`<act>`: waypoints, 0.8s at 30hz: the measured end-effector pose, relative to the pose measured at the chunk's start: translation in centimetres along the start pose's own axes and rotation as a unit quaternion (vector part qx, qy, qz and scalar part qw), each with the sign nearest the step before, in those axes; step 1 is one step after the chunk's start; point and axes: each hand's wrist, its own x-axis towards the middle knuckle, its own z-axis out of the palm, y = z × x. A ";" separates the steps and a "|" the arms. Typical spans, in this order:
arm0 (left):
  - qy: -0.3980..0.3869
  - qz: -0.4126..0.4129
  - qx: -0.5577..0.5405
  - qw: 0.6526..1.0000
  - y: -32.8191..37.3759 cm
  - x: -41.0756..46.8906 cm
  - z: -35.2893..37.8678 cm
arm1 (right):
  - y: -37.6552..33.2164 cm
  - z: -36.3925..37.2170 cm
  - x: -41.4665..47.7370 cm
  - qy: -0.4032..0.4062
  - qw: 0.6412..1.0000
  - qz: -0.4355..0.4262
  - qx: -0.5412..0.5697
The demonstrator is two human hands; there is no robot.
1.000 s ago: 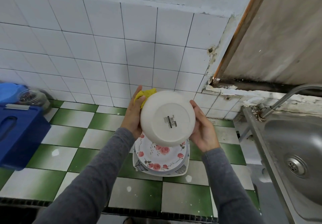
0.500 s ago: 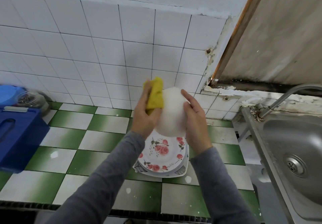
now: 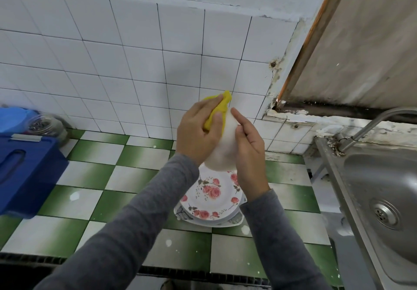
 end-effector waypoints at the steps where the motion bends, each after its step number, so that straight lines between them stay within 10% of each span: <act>1: 0.007 0.050 0.023 0.998 -0.2 -0.5 0.2 | -0.1 0.0 0.1 0.003 1.000 -0.002 -0.011; 6: -0.011 0.092 0.029 0.995 -1.2 -0.9 -0.4 | -0.2 -0.1 0.4 -0.021 0.999 -0.001 -0.047; 16: -0.030 -0.174 -0.244 0.953 -1.8 -0.1 -3.2 | -3.3 -1.9 2.0 -0.029 0.999 0.015 0.041; 24: 0.168 -0.224 -0.309 0.909 -1.8 -1.7 -0.9 | -2.1 0.2 1.7 0.084 0.952 0.112 0.272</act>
